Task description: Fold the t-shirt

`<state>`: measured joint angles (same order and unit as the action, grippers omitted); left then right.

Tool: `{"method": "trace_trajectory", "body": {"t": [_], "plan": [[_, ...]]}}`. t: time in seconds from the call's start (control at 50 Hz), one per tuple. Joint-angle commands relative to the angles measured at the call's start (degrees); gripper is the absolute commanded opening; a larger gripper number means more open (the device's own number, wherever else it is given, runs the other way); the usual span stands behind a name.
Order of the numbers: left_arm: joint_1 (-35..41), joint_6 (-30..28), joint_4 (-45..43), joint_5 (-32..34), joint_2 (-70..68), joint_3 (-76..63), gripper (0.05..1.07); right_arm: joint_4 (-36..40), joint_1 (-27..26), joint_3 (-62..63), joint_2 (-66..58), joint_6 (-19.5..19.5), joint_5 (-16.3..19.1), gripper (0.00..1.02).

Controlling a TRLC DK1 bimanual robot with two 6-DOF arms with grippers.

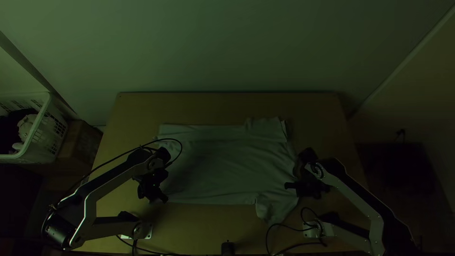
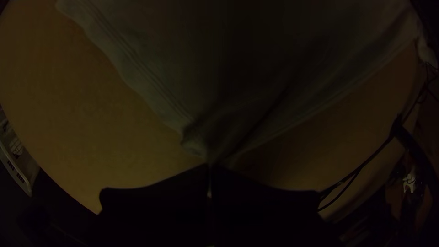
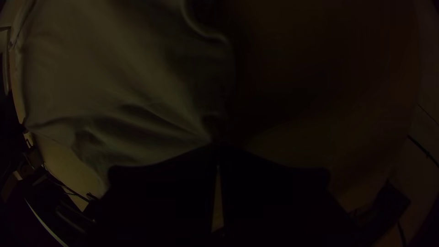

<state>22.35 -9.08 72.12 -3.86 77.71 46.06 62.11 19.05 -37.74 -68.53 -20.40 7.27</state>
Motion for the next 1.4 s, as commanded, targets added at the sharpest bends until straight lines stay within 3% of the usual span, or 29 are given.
{"method": "trace_trajectory", "body": {"t": [0.0,0.32,0.78,1.38], "plan": [[-1.5,-1.2,1.0,0.5,-0.9,2.4,0.08,1.3,-0.4,-3.5,1.6,0.9,-0.9,0.03],[-7.7,-1.8,0.1,2.8,0.9,13.4,0.08,1.3,-0.9,-10.7,-0.3,0.9,-1.0,0.03],[-15.6,-7.5,-0.7,2.9,8.4,27.1,0.08,0.2,-3.7,-23.3,-10.7,2.3,-2.7,0.03],[-18.7,-9.4,-0.7,2.9,24.1,48.7,0.08,-2.9,-6.7,-44.1,-29.2,4.1,-4.6,0.03]]}}
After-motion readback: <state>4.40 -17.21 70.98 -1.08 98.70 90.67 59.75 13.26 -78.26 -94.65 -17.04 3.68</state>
